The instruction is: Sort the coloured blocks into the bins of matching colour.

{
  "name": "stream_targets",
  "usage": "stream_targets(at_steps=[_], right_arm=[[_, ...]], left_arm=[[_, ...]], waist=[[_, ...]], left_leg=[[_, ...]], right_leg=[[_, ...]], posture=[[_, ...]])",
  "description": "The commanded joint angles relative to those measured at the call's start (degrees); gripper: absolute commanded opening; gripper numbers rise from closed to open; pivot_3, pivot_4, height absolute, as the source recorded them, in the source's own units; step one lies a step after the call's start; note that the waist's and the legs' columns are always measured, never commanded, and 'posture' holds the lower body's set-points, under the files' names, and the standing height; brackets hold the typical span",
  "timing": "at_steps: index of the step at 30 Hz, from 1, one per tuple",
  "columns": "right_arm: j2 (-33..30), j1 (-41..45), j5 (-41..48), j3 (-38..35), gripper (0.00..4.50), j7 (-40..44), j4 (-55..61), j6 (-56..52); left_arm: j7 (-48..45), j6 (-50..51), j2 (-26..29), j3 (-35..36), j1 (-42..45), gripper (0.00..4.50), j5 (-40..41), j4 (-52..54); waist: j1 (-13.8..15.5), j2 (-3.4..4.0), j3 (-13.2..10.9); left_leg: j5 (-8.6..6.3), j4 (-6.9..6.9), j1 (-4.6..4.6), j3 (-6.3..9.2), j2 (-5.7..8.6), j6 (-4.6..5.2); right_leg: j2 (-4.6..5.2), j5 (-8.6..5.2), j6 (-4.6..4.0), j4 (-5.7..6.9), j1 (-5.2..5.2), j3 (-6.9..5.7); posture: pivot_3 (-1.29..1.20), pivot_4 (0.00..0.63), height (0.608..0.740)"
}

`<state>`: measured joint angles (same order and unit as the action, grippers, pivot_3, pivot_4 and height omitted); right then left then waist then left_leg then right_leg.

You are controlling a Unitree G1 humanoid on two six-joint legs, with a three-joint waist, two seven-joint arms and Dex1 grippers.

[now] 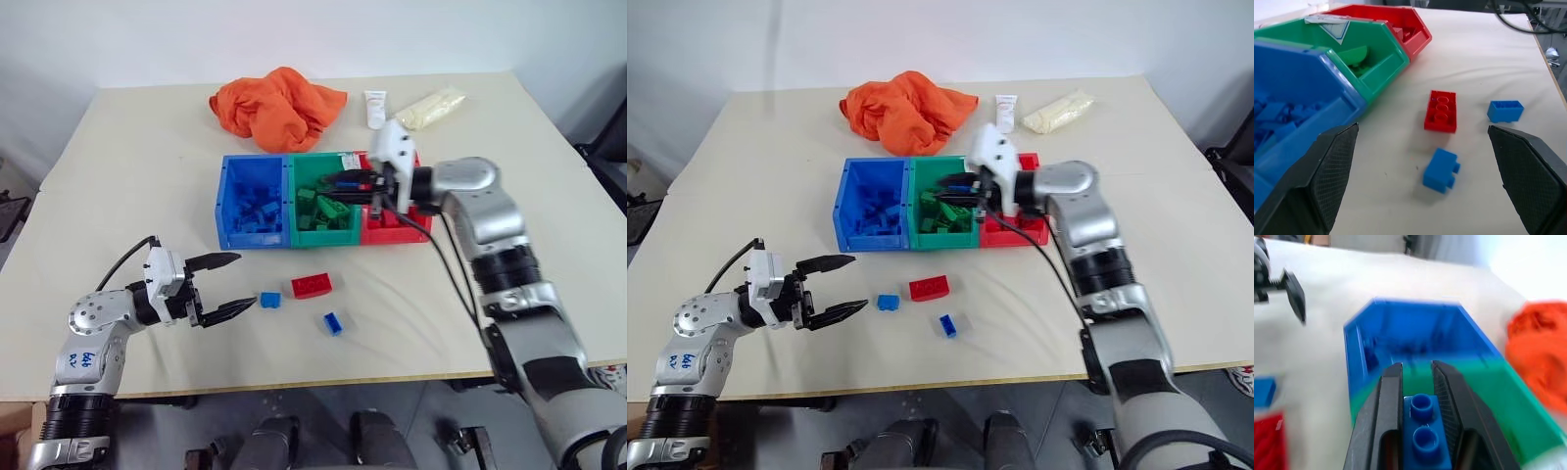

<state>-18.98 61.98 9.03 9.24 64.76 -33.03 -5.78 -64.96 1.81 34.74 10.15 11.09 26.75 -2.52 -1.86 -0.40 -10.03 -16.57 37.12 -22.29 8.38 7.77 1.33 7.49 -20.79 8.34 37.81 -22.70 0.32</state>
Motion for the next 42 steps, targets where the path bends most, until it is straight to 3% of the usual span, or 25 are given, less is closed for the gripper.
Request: stream_targets(at_steps=[1, 6, 11, 17, 23, 35, 42], right_arm=[[5.7, 5.9, -2.4, 0.7, 0.54, -4.2, -9.0, 6.1], [15.0, 14.0, -5.9, 0.3, 0.54, -12.5, -24.6, 13.6], [19.9, 19.3, -8.4, -0.6, 0.54, -19.9, -34.4, 17.3], [22.7, 21.7, -10.5, -1.1, 2.42, -23.3, -37.6, 19.9], [22.2, 20.9, -8.9, -3.6, 4.44, -17.7, -36.3, 23.3], [22.0, 18.6, -5.3, -7.4, 4.48, -8.8, -31.8, 24.7], [12.1, 5.2, 0.3, -6.7, 4.48, 6.7, -12.0, 15.6]], left_arm=[[0.3, -0.9, 0.2, 0.4, 0.0, 4.50, 0.3, 1.1], [0.8, -0.9, 0.4, 1.1, -1.1, 4.50, 0.5, 2.2], [1.3, -1.1, 0.5, 1.2, -1.7, 4.50, 0.5, 2.7], [2.1, -1.3, 0.4, 1.4, -2.1, 4.50, 0.5, 3.2], [2.3, -1.8, 0.2, 1.1, -1.8, 4.50, 0.4, 2.7], [2.3, -2.6, -0.5, 0.1, 0.6, 4.50, 0.0, 0.7], [1.9, -2.9, -0.4, 0.4, -0.5, 4.50, 0.3, 0.8]], waist=[[-0.4, 0.00, 0.0], [-1.9, 0.01, 0.0], [-3.0, 0.02, 0.0], [-3.0, 0.03, 0.0], [-3.2, 0.04, 0.0], [-3.1, 0.04, 0.0], [-2.5, 0.02, 0.0]], left_leg=[[0.00, -0.03, -0.01, 0.01, 0.00, 0.00], [0.02, -0.04, 0.01, 0.09, -0.01, -0.04], [0.04, -0.08, 0.01, 0.37, -0.01, -0.11], [0.03, -0.07, 0.01, 0.47, 0.02, -0.11], [0.04, -0.07, 0.01, 0.47, 0.01, -0.14], [0.03, -0.04, 0.03, 0.48, 0.01, -0.15], [0.03, 0.06, 0.02, 0.62, 0.09, -0.14]], right_leg=[[0.00, 0.00, 0.00, 0.05, 0.00, -0.01], [-0.03, 0.00, 0.00, 0.16, -0.03, -0.03], [-0.09, 0.00, -0.01, 0.25, -0.01, 0.00], [-0.13, 0.01, -0.01, 0.27, 0.02, 0.04], [-0.11, 0.01, -0.01, 0.50, -0.09, 0.05], [-0.08, 0.01, -0.01, 0.67, -0.12, 0.06], [-0.01, 0.01, -0.01, 0.70, -0.04, 0.05]], posture=[[0.00, 0.150, 0.740], [0.00, 0.150, 0.740], [0.00, 0.150, 0.740], [0.00, 0.150, 0.740], [0.00, 0.150, 0.740], [0.00, 0.150, 0.740], [0.00, 0.150, 0.740]])
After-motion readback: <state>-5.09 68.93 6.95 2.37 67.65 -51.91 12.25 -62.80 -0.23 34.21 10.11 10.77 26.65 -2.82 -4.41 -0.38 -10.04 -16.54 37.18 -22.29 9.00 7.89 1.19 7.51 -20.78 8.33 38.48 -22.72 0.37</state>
